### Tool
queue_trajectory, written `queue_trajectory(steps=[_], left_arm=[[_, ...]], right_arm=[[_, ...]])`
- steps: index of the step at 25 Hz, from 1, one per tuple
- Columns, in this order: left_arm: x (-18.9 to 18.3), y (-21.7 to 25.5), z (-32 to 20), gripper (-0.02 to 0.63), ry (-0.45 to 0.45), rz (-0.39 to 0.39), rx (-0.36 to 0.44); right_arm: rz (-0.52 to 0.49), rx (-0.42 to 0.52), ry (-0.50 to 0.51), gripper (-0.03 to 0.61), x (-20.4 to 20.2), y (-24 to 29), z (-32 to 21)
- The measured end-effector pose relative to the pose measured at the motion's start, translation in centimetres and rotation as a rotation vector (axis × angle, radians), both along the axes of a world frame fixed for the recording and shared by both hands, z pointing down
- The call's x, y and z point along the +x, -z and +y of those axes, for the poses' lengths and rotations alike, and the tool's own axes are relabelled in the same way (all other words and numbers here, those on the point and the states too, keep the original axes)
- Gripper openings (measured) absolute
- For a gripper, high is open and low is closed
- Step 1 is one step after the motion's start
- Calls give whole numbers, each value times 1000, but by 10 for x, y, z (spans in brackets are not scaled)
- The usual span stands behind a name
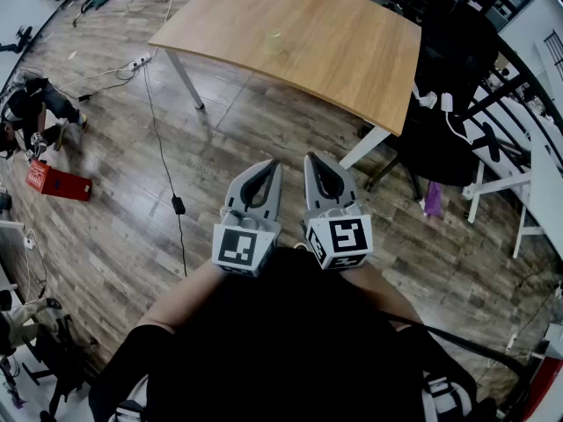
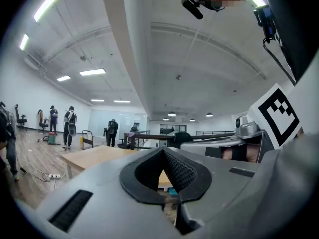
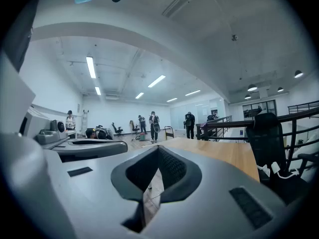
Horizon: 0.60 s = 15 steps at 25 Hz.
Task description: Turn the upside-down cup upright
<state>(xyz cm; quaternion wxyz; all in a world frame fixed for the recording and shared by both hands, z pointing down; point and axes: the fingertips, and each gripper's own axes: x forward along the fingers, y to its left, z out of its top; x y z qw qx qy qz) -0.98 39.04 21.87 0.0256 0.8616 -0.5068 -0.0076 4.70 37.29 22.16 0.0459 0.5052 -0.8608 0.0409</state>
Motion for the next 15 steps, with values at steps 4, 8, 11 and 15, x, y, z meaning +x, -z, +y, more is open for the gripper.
queue_trajectory(steps=[4,8,11,15], left_arm=[[-4,-1,-7,8,-10,2,3],[-10,-1,-14,8,-23,8,0],[-20,-4,-19,8,-18,-8,2],[-42,-10,-29,8,-7,-27,-1]], right_arm=[[8,0,-2,12,-5,-3,-5],[10,-8,-10,12,-10,-6,-10],[8,-11,-24,12,-16,-8,-14],[-8,-20,-57,12,-30,-10,-22]])
